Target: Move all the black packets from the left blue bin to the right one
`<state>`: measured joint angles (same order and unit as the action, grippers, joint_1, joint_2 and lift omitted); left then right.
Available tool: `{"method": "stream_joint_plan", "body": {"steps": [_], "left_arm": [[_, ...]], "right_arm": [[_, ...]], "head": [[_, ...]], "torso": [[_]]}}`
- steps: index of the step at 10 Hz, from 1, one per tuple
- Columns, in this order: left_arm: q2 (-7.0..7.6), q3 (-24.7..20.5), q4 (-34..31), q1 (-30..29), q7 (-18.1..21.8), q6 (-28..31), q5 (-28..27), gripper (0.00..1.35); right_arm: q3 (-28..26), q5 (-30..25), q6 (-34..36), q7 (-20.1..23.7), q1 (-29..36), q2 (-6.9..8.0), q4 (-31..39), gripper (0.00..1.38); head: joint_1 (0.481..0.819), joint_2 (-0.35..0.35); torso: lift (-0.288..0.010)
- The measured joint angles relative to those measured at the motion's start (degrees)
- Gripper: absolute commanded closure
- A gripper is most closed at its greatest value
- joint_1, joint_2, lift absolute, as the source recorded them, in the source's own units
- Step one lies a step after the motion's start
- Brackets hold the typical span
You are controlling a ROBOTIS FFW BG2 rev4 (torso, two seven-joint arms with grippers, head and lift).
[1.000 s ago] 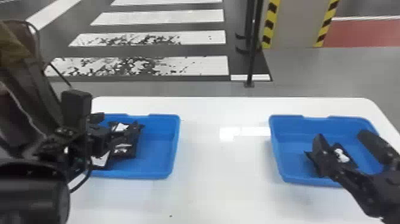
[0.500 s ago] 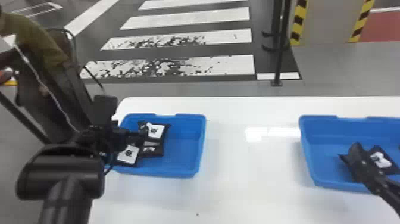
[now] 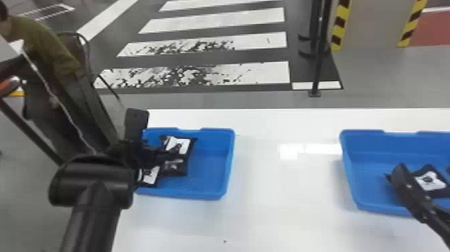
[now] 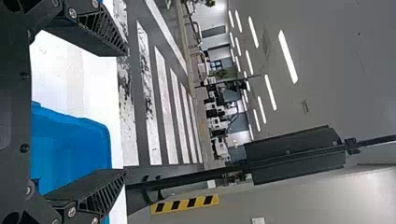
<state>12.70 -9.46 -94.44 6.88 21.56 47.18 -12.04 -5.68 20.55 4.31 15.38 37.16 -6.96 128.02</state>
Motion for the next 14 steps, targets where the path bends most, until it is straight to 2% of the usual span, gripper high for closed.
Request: {"method": "stream_joint_plan", "body": {"steps": [1, 2, 3, 4, 5, 7, 9, 11, 14], "left_arm": [[0.12, 0.8, 2.2, 1.1, 0.4, -0.1, 0.4, 0.55], [0.24, 1.7, 3.6, 1.8, 0.8, 0.1, 0.9, 1.06], [0.11, 2.3, 4.0, 1.8, 0.6, -0.7, 1.0, 1.13], [-0.18, 2.5, 4.0, 1.5, 0.5, -1.8, 1.0, 1.13], [-0.3, 2.7, 3.5, 1.2, 0.6, -2.7, 0.9, 1.22], [-0.5, 1.9, -2.4, -1.2, 0.9, -2.5, -0.6, 1.21], [-0.8, -0.6, -11.0, -5.5, 1.1, -1.5, 0.2, 1.21], [-1.38, -1.9, -20.5, -10.8, 1.7, -2.1, 4.5, 1.21], [-3.49, -1.0, -28.3, -17.7, 3.1, -6.2, 15.6, 1.21]], "right_arm": [[0.3, 0.5, 0.0, 0.0, -0.2, 0.01, -0.3, 0.14], [0.5, 0.8, 0.0, 0.1, -0.4, 0.01, -0.6, 0.14], [0.5, 1.4, 0.0, 0.2, -0.5, 0.01, -1.0, 0.14], [0.5, 1.8, 0.0, 0.2, -0.5, 0.01, -1.2, 0.14], [0.5, 2.0, 0.1, 0.3, -0.5, 0.01, -1.3, 0.14], [0.5, 2.2, 0.3, 0.4, -0.5, 0.01, -1.4, 0.15], [0.5, 2.3, 0.3, 0.4, -0.5, 0.01, -1.2, 0.15], [0.7, 2.6, 0.4, 0.9, -0.8, 0.01, -1.1, 0.15], [2.4, 4.2, 1.0, 3.7, -3.3, -0.11, -3.1, 0.15]], "head": [[0.695, 0.199], [0.695, 0.191], [0.695, 0.183], [0.695, 0.179], [0.695, 0.173], [0.695, 0.175], [0.695, 0.186], [0.695, 0.168], [0.695, 0.106]], "torso": [[-0.14], [-0.14], [-0.14], [-0.14], [-0.14], [-0.14], [-0.14], [-0.14], [-0.14]]}}
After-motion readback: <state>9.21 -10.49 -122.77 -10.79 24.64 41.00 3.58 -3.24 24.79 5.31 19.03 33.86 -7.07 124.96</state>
